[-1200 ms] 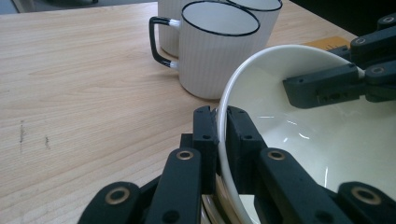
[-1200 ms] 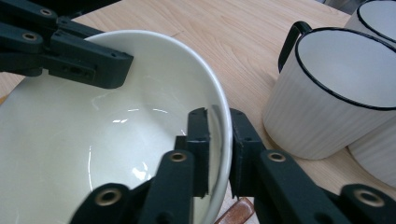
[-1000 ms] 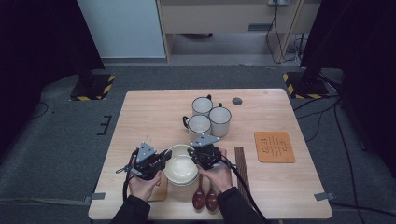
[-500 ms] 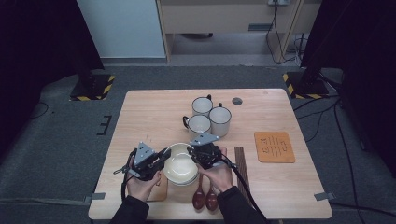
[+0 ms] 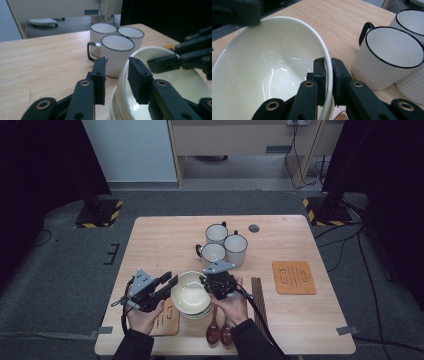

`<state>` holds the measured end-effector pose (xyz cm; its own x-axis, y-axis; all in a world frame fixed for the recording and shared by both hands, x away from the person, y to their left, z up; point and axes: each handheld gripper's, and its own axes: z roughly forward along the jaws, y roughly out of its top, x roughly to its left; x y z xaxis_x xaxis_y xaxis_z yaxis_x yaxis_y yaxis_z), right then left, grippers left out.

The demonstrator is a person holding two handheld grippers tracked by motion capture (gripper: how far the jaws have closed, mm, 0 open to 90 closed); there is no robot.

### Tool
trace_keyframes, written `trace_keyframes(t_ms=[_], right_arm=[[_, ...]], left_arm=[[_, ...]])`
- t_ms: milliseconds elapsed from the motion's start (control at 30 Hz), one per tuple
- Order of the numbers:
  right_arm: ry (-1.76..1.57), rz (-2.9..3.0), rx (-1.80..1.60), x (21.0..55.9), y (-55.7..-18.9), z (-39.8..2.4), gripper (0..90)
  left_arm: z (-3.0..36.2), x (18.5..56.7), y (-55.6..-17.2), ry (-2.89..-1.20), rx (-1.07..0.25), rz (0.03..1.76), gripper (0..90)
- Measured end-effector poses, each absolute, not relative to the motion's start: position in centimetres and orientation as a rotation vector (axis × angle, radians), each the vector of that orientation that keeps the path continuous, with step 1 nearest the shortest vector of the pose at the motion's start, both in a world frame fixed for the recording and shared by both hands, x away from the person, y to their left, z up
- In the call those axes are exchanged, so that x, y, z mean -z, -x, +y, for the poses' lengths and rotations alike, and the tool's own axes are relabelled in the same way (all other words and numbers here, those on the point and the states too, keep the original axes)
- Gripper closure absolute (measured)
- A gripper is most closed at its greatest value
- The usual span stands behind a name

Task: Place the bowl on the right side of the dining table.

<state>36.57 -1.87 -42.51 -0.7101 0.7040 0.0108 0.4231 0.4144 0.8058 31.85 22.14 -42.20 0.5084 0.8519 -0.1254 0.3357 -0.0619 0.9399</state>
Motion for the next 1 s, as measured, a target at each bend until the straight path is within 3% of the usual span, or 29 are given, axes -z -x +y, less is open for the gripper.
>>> trace_keyframes(t_ms=[333, 1000], right_arm=[[-0.972, 2.336, -1.199, 42.2, -36.5, -2.1, 82.6], [-0.987, 2.26, -1.308, 39.3, -35.8, -4.6, 82.4]], left_arm=[[25.5, 41.8, -32.3, -1.553, -0.648, 1.123, 51.7], [29.7, 48.5, -35.6, -1.692, -0.681, 1.404, 32.0]])
